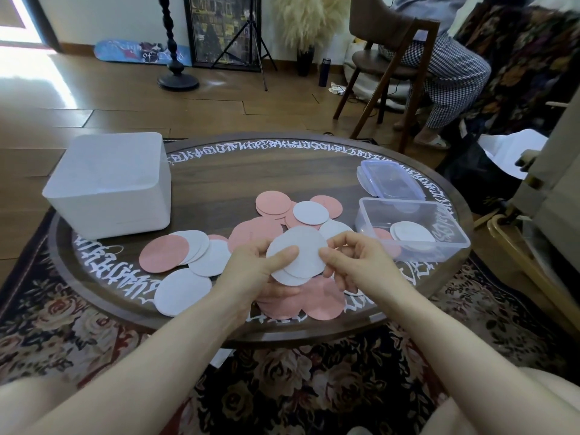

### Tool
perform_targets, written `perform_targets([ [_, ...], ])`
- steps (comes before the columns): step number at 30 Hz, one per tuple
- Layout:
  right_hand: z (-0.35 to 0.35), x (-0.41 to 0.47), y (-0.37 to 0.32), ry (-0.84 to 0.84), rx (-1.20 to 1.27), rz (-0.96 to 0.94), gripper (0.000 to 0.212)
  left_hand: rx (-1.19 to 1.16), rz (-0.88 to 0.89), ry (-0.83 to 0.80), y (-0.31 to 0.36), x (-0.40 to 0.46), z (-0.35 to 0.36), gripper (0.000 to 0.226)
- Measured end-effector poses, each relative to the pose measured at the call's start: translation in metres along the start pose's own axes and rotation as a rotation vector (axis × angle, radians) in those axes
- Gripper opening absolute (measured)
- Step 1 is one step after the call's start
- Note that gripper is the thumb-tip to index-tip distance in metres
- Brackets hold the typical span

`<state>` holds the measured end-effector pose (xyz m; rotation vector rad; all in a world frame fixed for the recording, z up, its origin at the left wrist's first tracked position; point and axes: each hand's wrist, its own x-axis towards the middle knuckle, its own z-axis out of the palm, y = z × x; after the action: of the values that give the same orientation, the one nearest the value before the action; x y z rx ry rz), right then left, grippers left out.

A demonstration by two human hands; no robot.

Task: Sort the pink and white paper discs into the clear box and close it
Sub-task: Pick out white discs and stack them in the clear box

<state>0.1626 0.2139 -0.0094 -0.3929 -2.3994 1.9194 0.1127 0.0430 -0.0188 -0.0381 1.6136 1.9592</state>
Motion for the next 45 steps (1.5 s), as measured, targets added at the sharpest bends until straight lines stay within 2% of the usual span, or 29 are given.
perform_targets([
  [2, 0.001, 0.002, 0.002, 0.016, -0.038, -0.037, 0.008, 0.002, 0.015, 0.064, 0.001, 0.001, 0.000, 0.025],
  [3, 0.000, 0.004, 0.005, 0.048, -0.135, -0.077, 0.007, -0.012, 0.023, 0.096, 0.002, 0.001, -0.001, 0.024],
  [6, -0.006, 0.009, 0.015, 0.109, -0.655, -0.236, 0.018, -0.109, 0.058, 0.176, 0.008, 0.000, -0.003, 0.022],
  [9, -0.010, 0.008, 0.021, -0.002, -1.002, -0.219, 0.028, -0.165, 0.082, 0.241, 0.011, 0.001, -0.006, 0.022],
  [11, -0.009, 0.006, 0.020, -0.057, -1.077, -0.210, 0.029, -0.130, 0.082, 0.288, 0.011, 0.002, -0.009, 0.021],
  [15, -0.008, 0.000, 0.012, -0.064, -1.145, -0.230, 0.025, -0.148, 0.066, 0.305, 0.010, 0.004, -0.011, 0.020],
  [20, -0.009, -0.008, 0.006, -0.063, -1.184, -0.262, 0.026, -0.150, 0.063, 0.298, 0.008, 0.006, -0.013, 0.023],
  [26, -0.008, -0.004, 0.012, -0.132, -1.045, -0.233, 0.047, -0.151, 0.068, 0.256, 0.008, 0.007, -0.012, 0.011],
  [35, -0.006, 0.002, 0.023, -0.040, -0.886, -0.182, 0.049, -0.187, 0.040, 0.248, 0.009, 0.007, -0.010, 0.007],
  [41, -0.004, 0.004, 0.023, -0.030, -0.804, -0.141, 0.071, -0.152, 0.045, 0.222, 0.006, 0.007, -0.011, 0.013],
  [43, -0.005, 0.005, 0.021, 0.004, -0.773, -0.131, 0.068, -0.134, 0.045, 0.217, 0.005, 0.008, -0.013, 0.011],
  [45, -0.007, 0.006, 0.021, 0.034, -0.738, -0.126, 0.050, -0.132, 0.047, 0.213, 0.004, 0.009, -0.015, 0.010],
])
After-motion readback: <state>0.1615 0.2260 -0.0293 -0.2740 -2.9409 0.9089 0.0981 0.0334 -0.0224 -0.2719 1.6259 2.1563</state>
